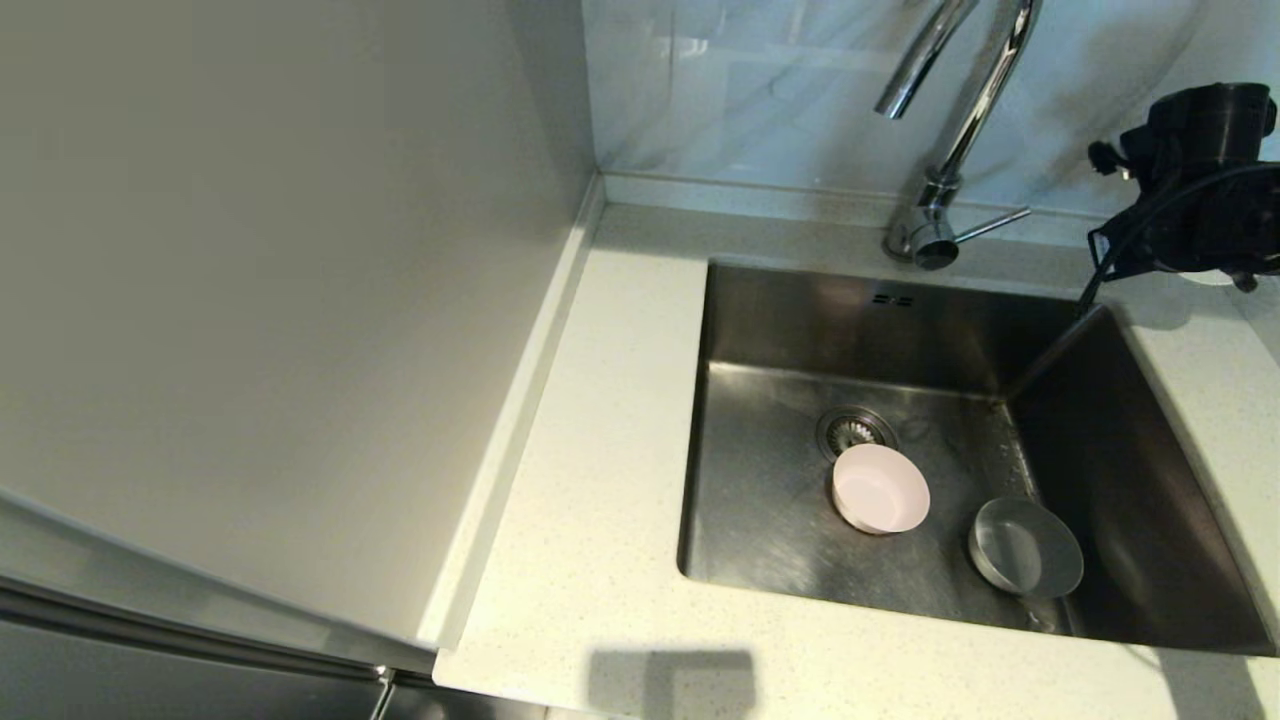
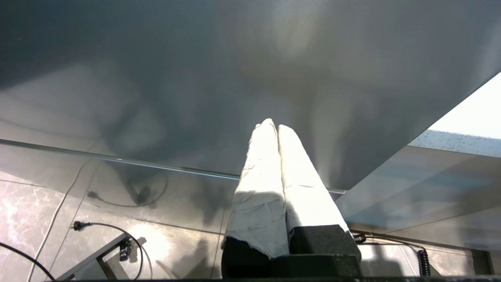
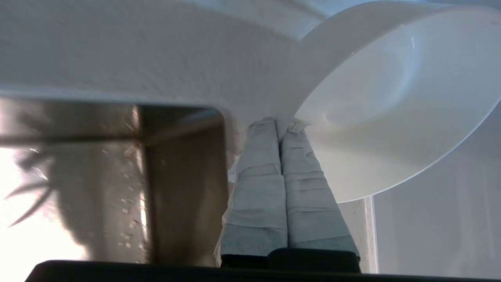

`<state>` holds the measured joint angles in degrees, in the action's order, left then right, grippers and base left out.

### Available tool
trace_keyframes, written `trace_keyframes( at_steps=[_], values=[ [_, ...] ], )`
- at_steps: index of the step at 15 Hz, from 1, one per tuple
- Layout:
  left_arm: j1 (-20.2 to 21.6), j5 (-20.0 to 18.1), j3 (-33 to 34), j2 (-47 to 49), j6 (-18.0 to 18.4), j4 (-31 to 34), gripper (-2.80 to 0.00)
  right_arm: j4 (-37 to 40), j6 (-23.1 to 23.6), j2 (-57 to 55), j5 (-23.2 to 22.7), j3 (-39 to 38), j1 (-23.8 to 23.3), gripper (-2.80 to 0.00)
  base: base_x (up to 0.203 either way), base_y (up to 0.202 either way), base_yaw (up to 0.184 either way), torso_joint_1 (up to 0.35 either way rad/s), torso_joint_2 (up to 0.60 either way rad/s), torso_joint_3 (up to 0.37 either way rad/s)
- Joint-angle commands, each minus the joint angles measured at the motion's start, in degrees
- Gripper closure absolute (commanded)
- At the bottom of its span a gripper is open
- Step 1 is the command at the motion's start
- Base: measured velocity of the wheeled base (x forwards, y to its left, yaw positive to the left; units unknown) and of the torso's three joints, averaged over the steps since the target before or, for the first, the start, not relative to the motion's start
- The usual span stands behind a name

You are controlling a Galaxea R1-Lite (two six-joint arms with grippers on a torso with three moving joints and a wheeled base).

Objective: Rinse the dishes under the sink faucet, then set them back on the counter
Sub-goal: Put a bowl back to the table from the sink

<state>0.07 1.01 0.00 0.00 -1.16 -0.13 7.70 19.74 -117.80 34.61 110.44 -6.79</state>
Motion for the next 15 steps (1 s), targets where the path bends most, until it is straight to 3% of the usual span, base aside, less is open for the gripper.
trace_keyframes(
  at_steps=[1, 15],
  values=[
    [0.01, 0.04, 0.0, -0.18, 0.02, -0.04, 0.0, 0.03, 0.65, -1.21, 0.33, -0.88, -0.88, 0.0, 0.0, 0.0, 0.0, 0.0, 0.0, 0.0],
    [0.01, -0.01, 0.0, -0.18, 0.02, -0.04, 0.0, -2.26, 4.08, -6.48, 0.99, -1.02, -4.32, 0.0, 0.0, 0.0, 0.0, 0.0, 0.0, 0.0]
  ],
)
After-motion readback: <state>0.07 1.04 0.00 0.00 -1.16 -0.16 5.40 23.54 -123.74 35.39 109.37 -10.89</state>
